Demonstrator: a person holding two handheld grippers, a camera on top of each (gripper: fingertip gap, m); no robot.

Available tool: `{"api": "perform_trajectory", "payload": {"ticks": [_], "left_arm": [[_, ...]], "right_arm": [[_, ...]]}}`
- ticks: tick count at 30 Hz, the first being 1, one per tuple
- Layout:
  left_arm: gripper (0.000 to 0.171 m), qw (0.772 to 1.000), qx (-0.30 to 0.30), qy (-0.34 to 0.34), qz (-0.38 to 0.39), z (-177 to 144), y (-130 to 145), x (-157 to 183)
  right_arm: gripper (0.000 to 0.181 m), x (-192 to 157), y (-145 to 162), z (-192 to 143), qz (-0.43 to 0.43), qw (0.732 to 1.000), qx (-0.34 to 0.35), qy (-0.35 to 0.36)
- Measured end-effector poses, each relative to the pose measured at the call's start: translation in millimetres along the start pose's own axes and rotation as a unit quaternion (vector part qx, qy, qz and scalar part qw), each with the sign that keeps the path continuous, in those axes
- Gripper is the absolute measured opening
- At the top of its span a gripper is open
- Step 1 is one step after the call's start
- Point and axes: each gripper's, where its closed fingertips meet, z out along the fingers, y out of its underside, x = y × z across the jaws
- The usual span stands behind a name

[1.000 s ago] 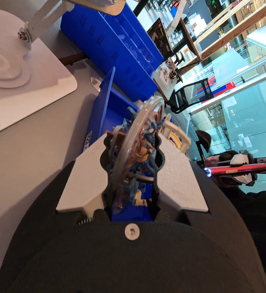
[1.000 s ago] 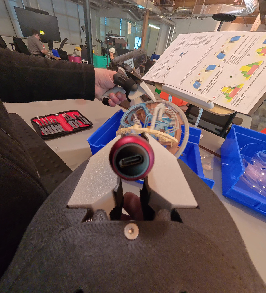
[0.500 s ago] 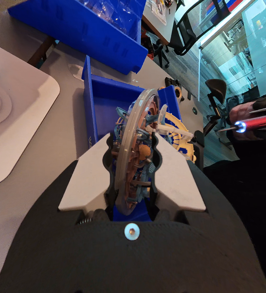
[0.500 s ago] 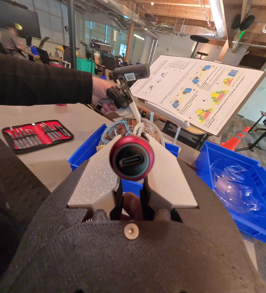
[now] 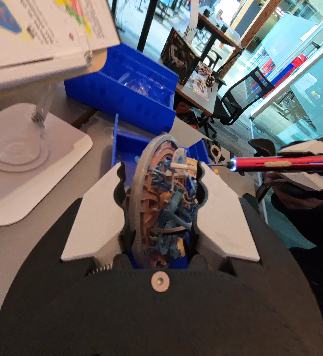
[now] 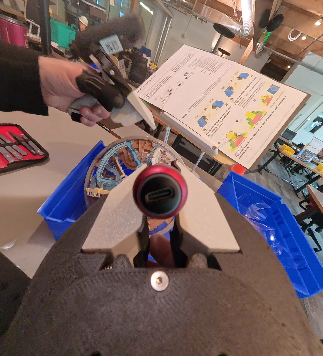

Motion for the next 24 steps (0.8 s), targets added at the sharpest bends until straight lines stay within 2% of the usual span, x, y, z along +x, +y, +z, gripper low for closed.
{"api": "perform_trajectory", "payload": {"ticks": [4,7,11,14,16,24], "left_arm": [[0.063,0.988,0.034,0.038,0.145,-1.9,-11.6,65.5],[0.054,0.958,0.039,0.063,0.278,4.7,-3.1,118.7],[0.055,0.933,0.041,0.120,0.338,10.6,11.3,169.1],[0.056,0.926,0.030,0.110,0.361,16.6,20.6,173.7],[0.062,0.930,0.004,0.100,0.354,23.2,29.2,165.8],[0.067,0.936,0.002,0.094,0.338,24.2,33.9,153.6]], "right_arm": [[0.020,3.3,1.4,10.7,-0.005,1.000,-0.011,0.018],[0.020,4.4,2.4,16.1,-0.001,1.000,-0.019,0.022],[0.020,5.8,4.3,20.8,0.002,0.999,-0.030,0.026],[0.020,6.9,5.0,22.4,0.002,0.999,-0.034,0.029],[0.020,7.3,5.9,23.1,-0.003,0.999,-0.037,0.032],[0.020,3.1,11.1,31.7,-0.022,0.998,-0.049,0.027]]}}
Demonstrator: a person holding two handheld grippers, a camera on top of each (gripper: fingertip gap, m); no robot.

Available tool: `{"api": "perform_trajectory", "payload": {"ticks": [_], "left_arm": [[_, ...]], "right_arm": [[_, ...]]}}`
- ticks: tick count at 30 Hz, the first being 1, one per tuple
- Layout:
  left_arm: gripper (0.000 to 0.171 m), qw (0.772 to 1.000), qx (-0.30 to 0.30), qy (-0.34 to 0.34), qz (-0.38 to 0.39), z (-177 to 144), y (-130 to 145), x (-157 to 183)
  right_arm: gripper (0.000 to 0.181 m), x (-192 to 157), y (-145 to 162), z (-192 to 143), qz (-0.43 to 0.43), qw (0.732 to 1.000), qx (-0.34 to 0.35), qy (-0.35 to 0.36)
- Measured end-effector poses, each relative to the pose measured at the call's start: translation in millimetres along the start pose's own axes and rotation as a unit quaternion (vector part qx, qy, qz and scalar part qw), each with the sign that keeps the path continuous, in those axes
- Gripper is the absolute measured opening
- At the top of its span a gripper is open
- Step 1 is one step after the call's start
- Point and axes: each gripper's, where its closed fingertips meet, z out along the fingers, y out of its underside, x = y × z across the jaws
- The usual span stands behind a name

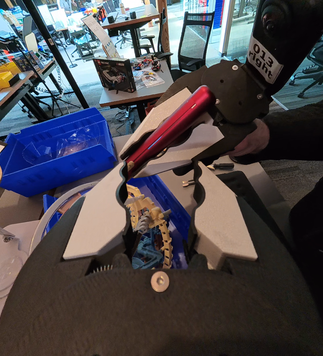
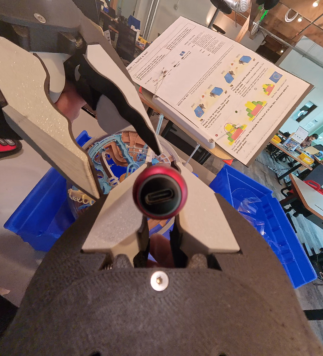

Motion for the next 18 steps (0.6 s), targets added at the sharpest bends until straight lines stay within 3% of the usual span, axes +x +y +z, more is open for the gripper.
{"api": "perform_trajectory", "payload": {"ticks": [18], "left_arm": [[0.066,1.000,-0.001,0.002,-0.002,-0.4,14.3,-6.7]], "right_arm": [[0.020,-3.4,4.4,17.8,-0.026,0.999,-0.024,0.001]]}}
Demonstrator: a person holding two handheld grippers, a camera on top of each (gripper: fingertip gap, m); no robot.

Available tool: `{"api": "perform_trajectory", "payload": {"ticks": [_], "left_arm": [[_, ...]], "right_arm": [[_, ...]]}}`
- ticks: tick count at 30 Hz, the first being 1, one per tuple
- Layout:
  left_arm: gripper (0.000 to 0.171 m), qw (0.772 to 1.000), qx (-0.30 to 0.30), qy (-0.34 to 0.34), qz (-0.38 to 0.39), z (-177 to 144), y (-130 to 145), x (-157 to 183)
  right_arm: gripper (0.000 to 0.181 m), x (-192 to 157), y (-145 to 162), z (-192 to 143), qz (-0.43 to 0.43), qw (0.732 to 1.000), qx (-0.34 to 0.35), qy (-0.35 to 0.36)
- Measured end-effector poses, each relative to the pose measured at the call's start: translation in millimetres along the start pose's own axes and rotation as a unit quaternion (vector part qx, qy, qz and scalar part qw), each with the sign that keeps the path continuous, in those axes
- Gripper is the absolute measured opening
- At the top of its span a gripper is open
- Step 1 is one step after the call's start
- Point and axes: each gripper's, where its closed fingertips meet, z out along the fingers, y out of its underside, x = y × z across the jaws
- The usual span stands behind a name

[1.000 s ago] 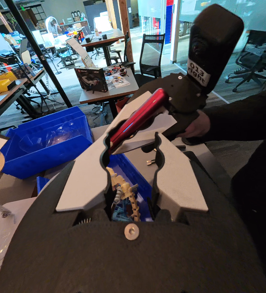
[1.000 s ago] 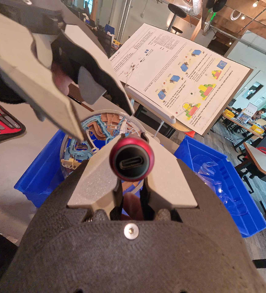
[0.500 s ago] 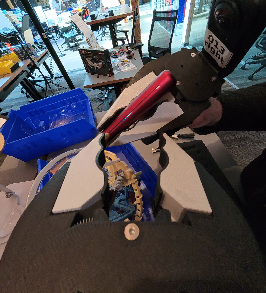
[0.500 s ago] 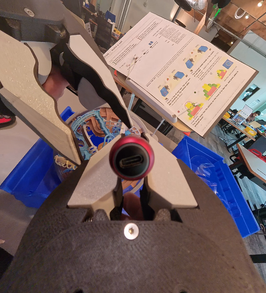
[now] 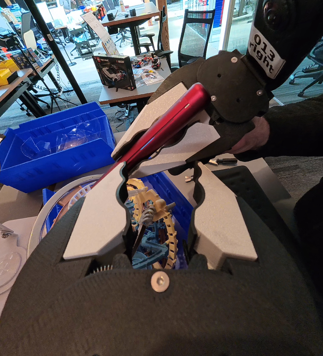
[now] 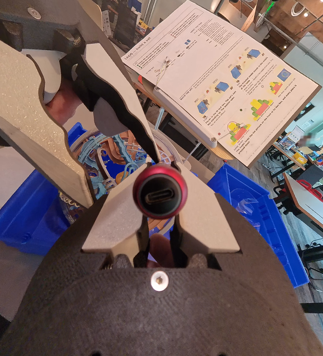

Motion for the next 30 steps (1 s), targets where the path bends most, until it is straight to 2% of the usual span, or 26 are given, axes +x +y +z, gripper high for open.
{"api": "perform_trajectory", "payload": {"ticks": [30], "left_arm": [[0.070,1.000,-0.011,0.013,0.000,0.3,6.1,-3.5]], "right_arm": [[0.020,-1.4,4.7,8.0,-0.001,1.000,-0.012,-0.004]]}}
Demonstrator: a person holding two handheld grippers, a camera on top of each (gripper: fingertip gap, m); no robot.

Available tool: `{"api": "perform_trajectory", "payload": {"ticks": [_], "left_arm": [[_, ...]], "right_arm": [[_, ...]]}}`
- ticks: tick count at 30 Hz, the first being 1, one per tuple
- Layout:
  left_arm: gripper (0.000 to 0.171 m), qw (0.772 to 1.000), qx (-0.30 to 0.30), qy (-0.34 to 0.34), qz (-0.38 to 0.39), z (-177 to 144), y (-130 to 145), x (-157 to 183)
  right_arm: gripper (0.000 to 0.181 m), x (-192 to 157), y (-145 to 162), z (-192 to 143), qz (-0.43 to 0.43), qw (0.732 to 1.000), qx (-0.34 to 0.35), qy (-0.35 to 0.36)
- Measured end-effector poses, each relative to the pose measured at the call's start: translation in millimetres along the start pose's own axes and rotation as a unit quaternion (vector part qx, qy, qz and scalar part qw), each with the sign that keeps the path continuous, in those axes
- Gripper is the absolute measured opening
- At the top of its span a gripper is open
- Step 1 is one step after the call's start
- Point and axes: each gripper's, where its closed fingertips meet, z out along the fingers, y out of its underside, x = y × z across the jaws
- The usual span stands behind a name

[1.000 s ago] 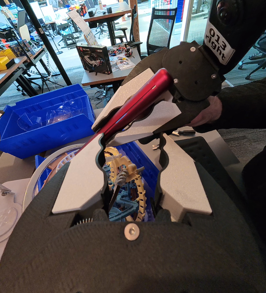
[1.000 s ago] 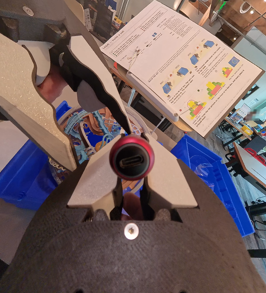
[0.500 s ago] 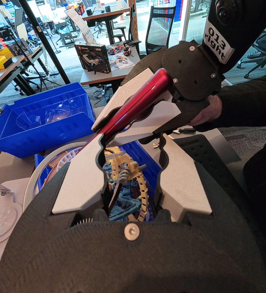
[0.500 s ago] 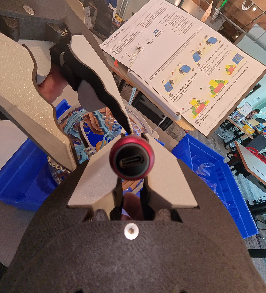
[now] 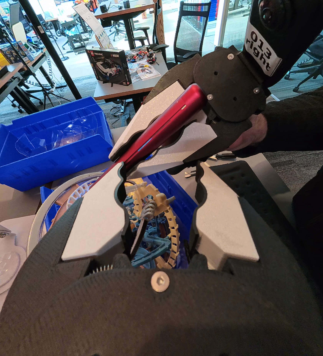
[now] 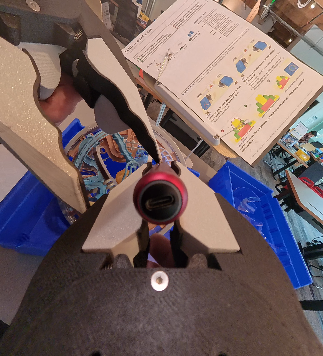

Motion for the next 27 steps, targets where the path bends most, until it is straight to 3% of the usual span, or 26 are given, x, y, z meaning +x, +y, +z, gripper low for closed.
{"api": "perform_trajectory", "payload": {"ticks": [27], "left_arm": [[0.078,1.000,-0.011,-0.006,-0.011,0.4,2.9,-7.8]], "right_arm": [[0.020,2.4,1.3,8.9,-0.001,1.000,-0.024,-0.012]]}}
